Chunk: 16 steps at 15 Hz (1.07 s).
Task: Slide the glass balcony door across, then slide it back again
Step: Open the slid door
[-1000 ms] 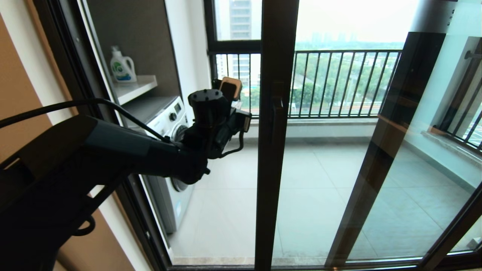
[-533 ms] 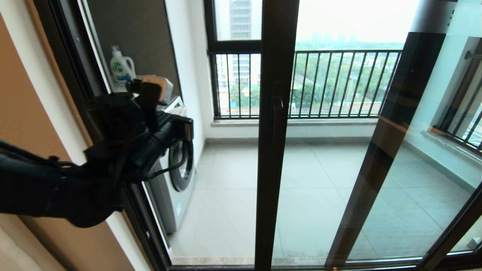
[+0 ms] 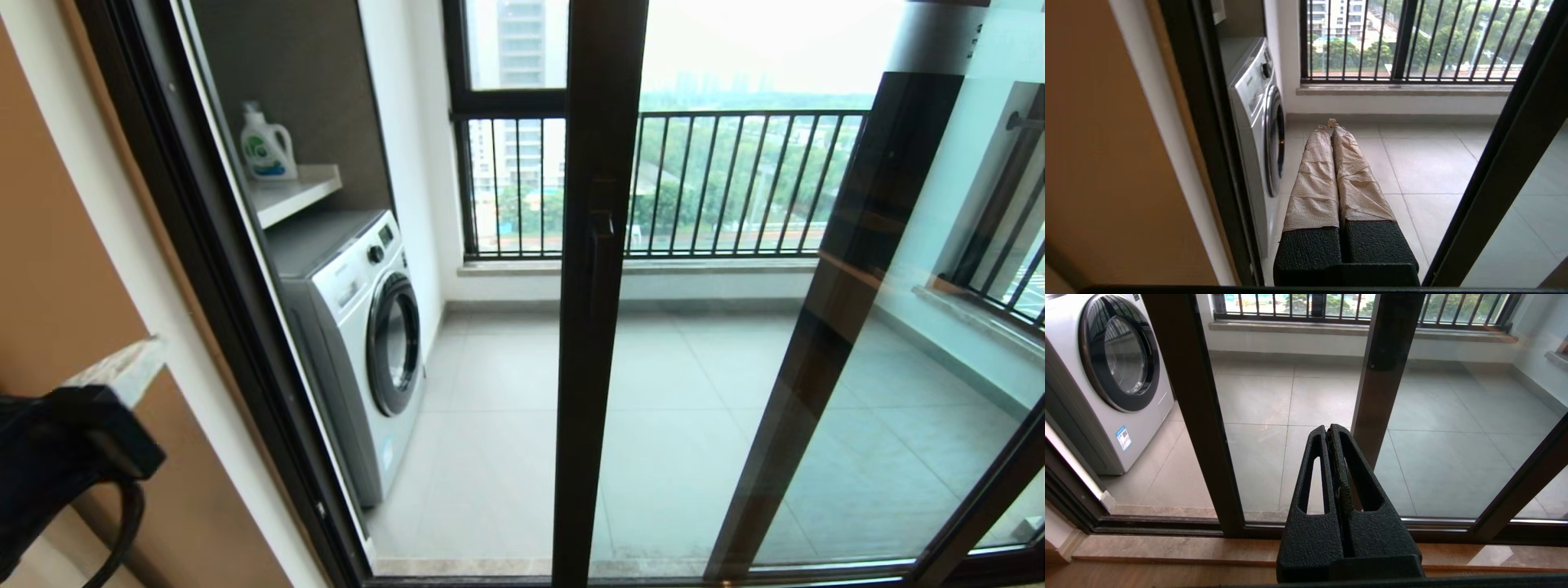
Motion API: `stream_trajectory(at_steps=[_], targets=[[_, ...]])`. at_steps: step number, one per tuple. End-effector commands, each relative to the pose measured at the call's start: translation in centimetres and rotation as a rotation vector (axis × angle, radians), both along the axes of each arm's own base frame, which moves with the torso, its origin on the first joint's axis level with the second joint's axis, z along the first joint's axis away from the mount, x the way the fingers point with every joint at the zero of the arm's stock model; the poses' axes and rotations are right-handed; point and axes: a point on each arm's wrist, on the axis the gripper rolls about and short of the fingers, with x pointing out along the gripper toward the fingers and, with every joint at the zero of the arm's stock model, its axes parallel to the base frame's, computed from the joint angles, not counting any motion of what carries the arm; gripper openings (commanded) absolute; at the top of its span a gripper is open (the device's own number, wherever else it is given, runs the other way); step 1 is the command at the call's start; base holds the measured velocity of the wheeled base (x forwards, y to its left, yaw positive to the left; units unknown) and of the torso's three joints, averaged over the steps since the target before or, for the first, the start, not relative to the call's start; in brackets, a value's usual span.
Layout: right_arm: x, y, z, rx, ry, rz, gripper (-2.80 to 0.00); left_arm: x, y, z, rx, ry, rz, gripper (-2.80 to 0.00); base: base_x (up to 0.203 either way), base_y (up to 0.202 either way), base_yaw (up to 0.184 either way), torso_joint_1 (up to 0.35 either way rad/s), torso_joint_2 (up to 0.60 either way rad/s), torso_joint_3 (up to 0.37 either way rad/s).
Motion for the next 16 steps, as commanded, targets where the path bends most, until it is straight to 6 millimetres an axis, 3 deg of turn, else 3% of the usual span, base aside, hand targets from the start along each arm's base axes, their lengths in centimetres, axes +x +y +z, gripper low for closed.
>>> stream_trajectory(at_steps=[1, 6, 9, 12, 16], targets=[[0.0, 0.0, 0.0, -0.001, 0.001, 0.001, -2.8, -4.8, 1.9, -0.3, -0.054, -0.093, 0.042, -2.8, 0.0, 0.0, 0.0, 0.0, 0.0, 0.0], [0.0, 0.0, 0.0, -0.001, 0.002, 0.001, -2.8, -8.7, 3.5, -2.2, -0.058, -0.133, 0.217, -2.8, 0.0, 0.0, 0.0, 0.0, 0.0, 0.0], [0.0, 0.0, 0.0, -0.001, 0.001, 0.001, -2.8, -10.4, 3.7, -5.7, 0.026, -0.114, 0.274, -2.8, 0.0, 0.0, 0.0, 0.0, 0.0, 0.0], [0.0, 0.0, 0.0, -0.001, 0.0, 0.001, -2.8, -11.3, 3.8, -6.0, 0.027, -0.15, 0.317, -2.8, 0.0, 0.0, 0.0, 0.0, 0.0, 0.0], [0.0, 0.0, 0.0, -0.001, 0.001, 0.001, -2.8, -12.3, 3.5, -6.2, 0.007, -0.215, 0.251, -2.8, 0.0, 0.0, 0.0, 0.0, 0.0, 0.0]])
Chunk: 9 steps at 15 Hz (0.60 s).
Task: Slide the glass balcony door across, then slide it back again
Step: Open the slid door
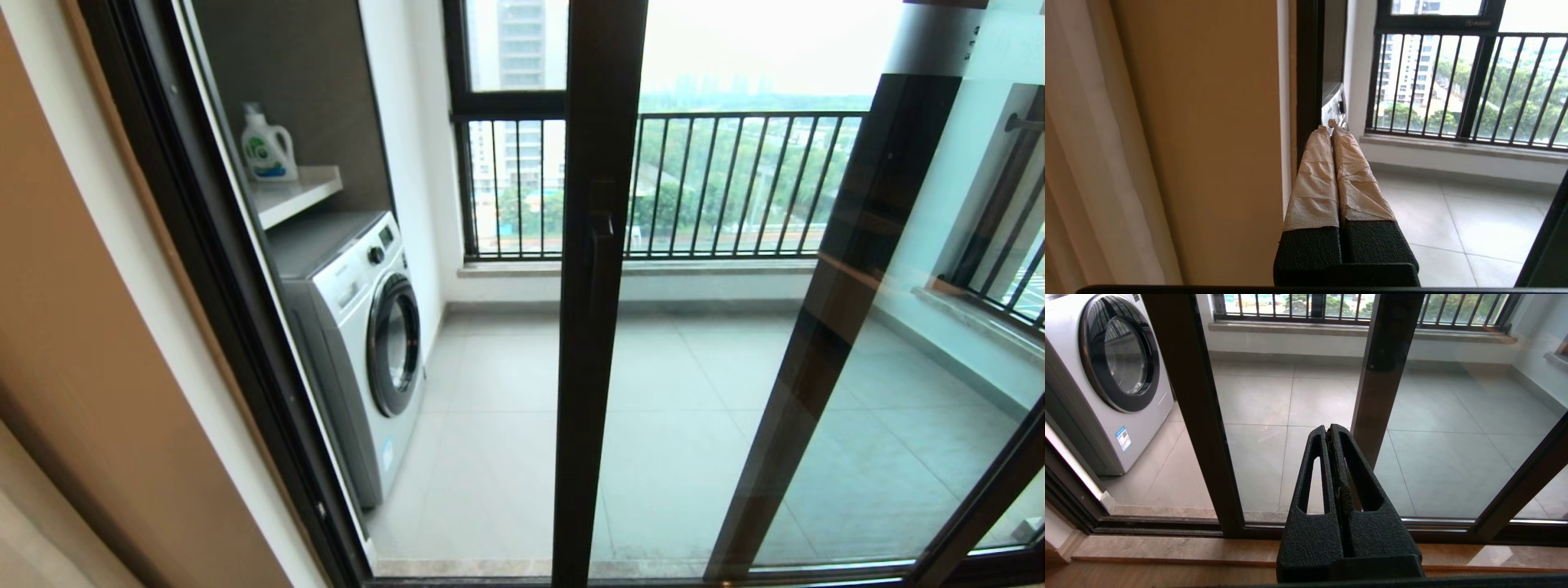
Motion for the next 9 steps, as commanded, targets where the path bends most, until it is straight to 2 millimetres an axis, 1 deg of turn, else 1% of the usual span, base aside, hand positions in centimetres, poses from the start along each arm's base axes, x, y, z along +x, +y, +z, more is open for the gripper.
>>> stream_trajectory(at_steps=[1, 5, 7, 8, 9], targets=[[0.0, 0.0, 0.0, -0.001, 0.001, 0.001, -2.8, -0.4, 0.0, -0.1, -0.011, -0.03, -0.002, -2.8, 0.0, 0.0, 0.0, 0.0, 0.0, 0.0], [0.0, 0.0, 0.0, -0.001, 0.001, 0.001, -2.8, -0.4, -0.3, 0.2, 0.032, -0.045, -0.124, -2.8, 0.0, 0.0, 0.0, 0.0, 0.0, 0.0], [0.0, 0.0, 0.0, -0.001, 0.002, 0.001, -2.8, -0.8, -0.4, 1.6, 0.038, -0.133, -0.13, -2.8, 0.0, 0.0, 0.0, 0.0, 0.0, 0.0], [0.0, 0.0, 0.0, -0.001, 0.002, 0.001, -2.8, -1.0, -0.4, 2.4, 0.037, -0.149, -0.13, -2.8, 0.0, 0.0, 0.0, 0.0, 0.0, 0.0], [0.0, 0.0, 0.0, -0.001, 0.001, 0.001, -2.8, -1.1, -0.4, 2.9, 0.024, -0.137, -0.13, -2.8, 0.0, 0.0, 0.0, 0.0, 0.0, 0.0]])
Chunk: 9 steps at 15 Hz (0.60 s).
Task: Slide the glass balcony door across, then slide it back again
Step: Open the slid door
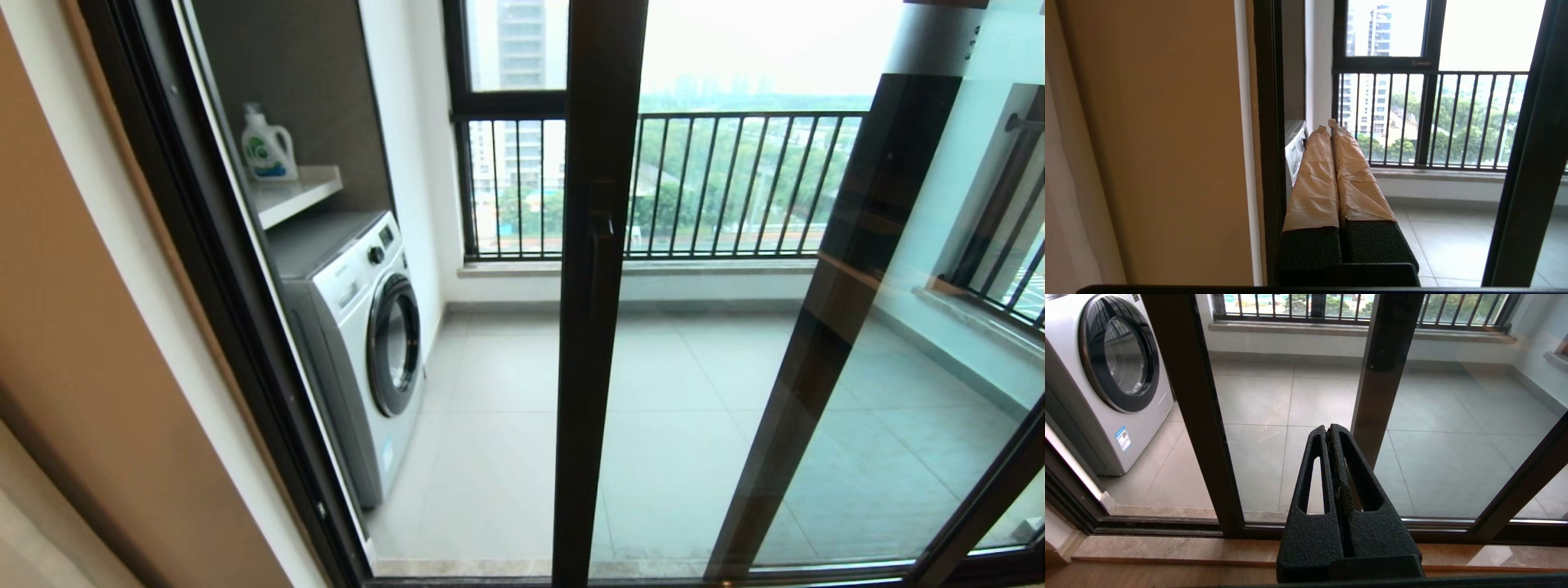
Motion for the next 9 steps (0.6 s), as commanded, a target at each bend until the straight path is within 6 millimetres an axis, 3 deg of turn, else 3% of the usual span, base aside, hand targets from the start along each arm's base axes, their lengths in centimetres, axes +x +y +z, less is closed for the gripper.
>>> stream_trajectory(at_steps=[1, 4, 6, 9], targets=[[0.0, 0.0, 0.0, -0.001, 0.001, 0.001, -2.8, -0.2, 0.0, 0.9, -0.016, 0.002, 0.006, -2.8, 0.0, 0.0, 0.0, 0.0, 0.0, 0.0], [0.0, 0.0, 0.0, -0.001, 0.001, 0.001, -2.8, 0.4, 0.0, -1.1, -0.001, 0.044, 0.011, -2.8, 0.0, 0.0, 0.0, 0.0, 0.0, 0.0], [0.0, 0.0, 0.0, -0.001, 0.002, 0.001, -2.8, 0.1, 0.0, -1.1, -0.065, -0.015, -0.035, -2.8, 0.0, 0.0, 0.0, 0.0, 0.0, 0.0], [0.0, 0.0, 0.0, -0.001, 0.002, 0.001, -2.8, -0.9, 0.0, -1.6, -0.15, 0.042, -0.089, -2.8, 0.0, 0.0, 0.0, 0.0, 0.0, 0.0]])
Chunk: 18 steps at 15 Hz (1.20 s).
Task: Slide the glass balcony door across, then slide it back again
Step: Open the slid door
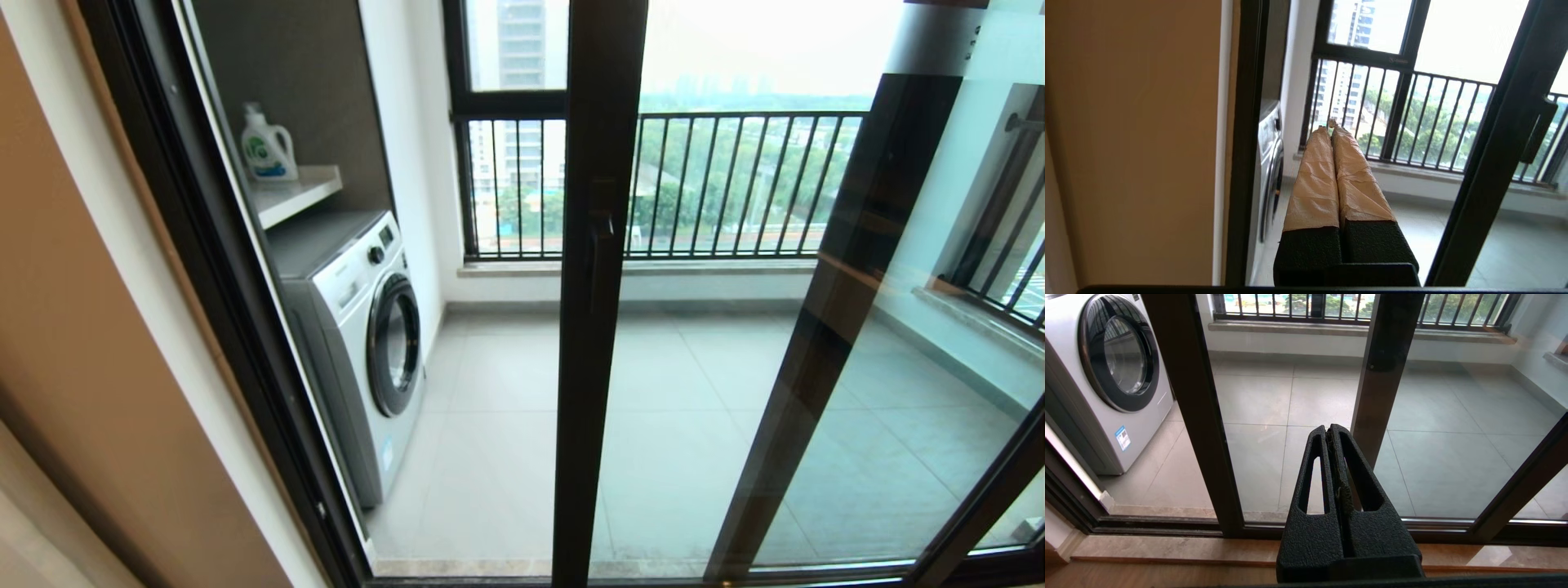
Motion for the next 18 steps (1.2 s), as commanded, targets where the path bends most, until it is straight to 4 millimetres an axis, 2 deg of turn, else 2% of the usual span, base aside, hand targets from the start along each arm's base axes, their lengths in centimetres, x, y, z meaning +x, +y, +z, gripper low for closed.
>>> stream_trajectory(at_steps=[1, 5, 10, 18], targets=[[0.0, 0.0, 0.0, -0.001, 0.001, 0.001, -2.8, -0.6, 0.0, -0.5, 0.003, 0.022, -0.009, -2.8, 0.0, 0.0, 0.0, 0.0, 0.0, 0.0], [0.0, 0.0, 0.0, -0.001, 0.001, 0.001, -2.8, -0.3, -0.1, -3.2, 0.18, 0.145, -0.027, -2.8, 0.0, 0.0, 0.0, 0.0, 0.0, 0.0], [0.0, 0.0, 0.0, -0.001, 0.001, 0.001, -2.8, -0.8, -0.1, -7.0, 0.214, 0.39, -0.019, -2.8, 0.0, 0.0, 0.0, 0.0, 0.0, 0.0], [0.0, 0.0, 0.0, -0.001, 0.001, 0.001, -2.8, -0.9, -0.1, -7.1, 0.243, 0.387, -0.05, -2.8, 0.0, 0.0, 0.0, 0.0, 0.0, 0.0]])
